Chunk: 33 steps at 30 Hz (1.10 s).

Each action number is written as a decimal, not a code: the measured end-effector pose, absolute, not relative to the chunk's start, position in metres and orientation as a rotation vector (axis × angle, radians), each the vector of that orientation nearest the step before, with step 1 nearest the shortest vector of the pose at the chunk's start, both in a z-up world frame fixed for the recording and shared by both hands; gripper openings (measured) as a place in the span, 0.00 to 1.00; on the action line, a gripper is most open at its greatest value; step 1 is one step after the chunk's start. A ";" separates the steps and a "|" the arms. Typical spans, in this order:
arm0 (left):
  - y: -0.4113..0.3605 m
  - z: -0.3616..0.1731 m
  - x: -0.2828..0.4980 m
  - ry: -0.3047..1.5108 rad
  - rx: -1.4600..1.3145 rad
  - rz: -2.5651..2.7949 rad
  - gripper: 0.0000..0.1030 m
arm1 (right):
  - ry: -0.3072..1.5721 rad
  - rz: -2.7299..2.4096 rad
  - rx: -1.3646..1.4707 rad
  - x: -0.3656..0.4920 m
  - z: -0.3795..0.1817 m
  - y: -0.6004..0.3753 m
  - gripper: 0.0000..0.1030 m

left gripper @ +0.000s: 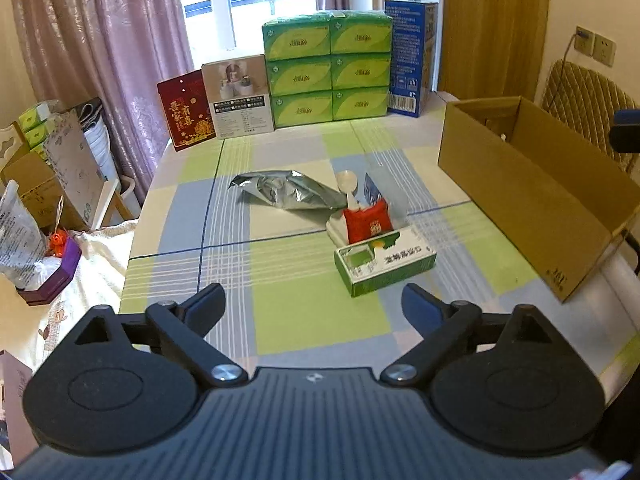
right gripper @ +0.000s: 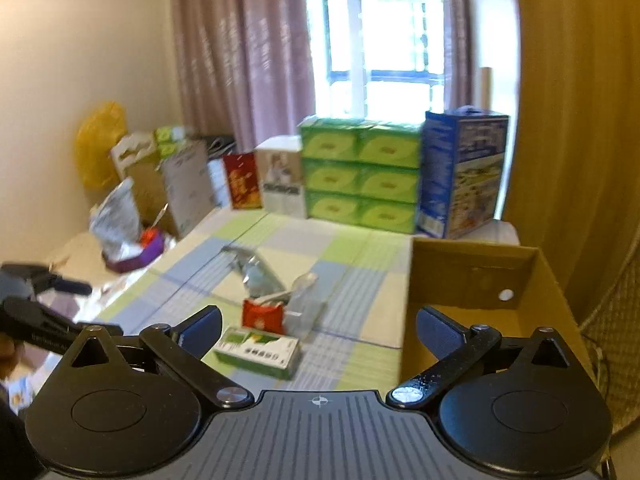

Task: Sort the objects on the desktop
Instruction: 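Move both tools back toward the green spray box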

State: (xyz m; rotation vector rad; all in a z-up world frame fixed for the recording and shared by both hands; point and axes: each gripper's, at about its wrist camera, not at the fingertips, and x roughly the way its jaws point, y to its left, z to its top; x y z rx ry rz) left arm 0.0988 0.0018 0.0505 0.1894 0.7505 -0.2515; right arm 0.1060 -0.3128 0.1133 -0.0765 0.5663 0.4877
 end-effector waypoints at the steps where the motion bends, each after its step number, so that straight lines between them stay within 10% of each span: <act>1: 0.003 0.048 0.100 0.753 0.195 -0.265 0.92 | 0.572 0.498 -0.093 0.107 0.110 -0.307 0.98; 33: -0.055 -0.076 0.235 0.790 0.552 -0.853 0.85 | 0.775 0.738 -0.734 0.221 -0.033 -0.186 0.98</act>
